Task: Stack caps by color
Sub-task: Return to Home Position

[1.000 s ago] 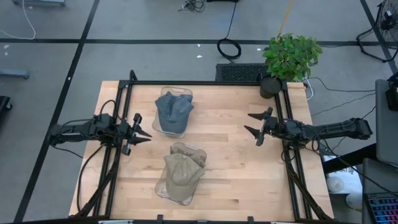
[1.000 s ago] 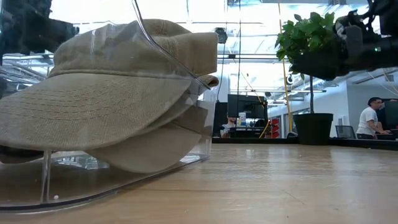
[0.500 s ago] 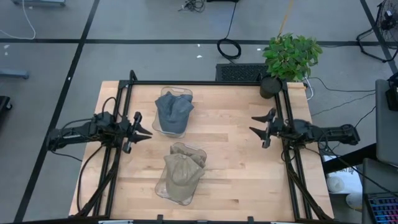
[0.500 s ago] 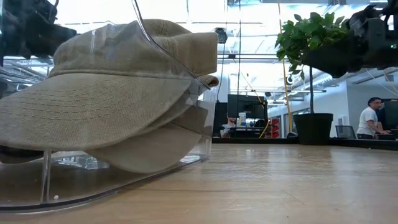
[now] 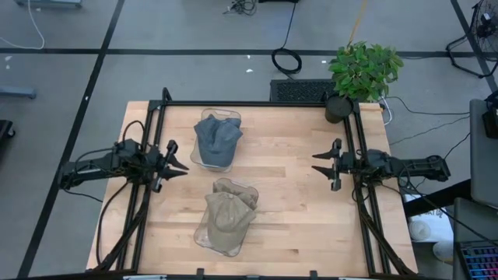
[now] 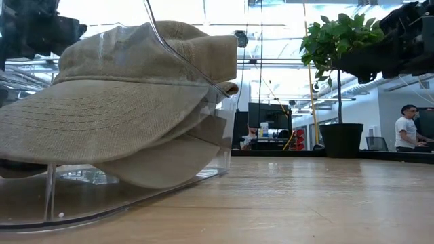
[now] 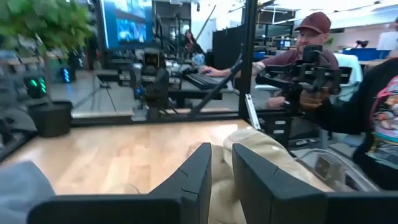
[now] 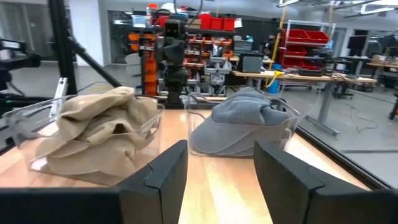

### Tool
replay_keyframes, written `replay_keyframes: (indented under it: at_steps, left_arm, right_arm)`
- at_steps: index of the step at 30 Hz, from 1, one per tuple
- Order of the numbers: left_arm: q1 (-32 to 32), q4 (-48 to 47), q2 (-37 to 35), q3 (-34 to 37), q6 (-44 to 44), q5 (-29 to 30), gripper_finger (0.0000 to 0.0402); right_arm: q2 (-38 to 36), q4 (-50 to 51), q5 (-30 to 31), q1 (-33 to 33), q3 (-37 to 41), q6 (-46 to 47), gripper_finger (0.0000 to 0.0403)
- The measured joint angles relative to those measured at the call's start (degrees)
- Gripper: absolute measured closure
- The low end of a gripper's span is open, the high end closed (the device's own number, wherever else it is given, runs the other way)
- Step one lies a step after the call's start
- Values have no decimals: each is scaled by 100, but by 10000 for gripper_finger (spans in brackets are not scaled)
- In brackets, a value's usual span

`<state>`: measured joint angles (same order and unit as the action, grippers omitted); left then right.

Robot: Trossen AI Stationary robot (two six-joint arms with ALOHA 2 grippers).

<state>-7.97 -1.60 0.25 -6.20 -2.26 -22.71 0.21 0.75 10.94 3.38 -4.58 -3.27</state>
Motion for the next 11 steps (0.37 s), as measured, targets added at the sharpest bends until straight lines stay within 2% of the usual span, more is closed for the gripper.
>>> replay_keyframes:
  at_steps: [4,11]
  left_arm:
    - [0,-337,0,0,-111,-84,330]
    - [0,-383,7,0,21,35,330]
  right_arm:
    - [0,-51,-70,0,6,-74,239]
    - [2,-275,-59,0,15,-66,237]
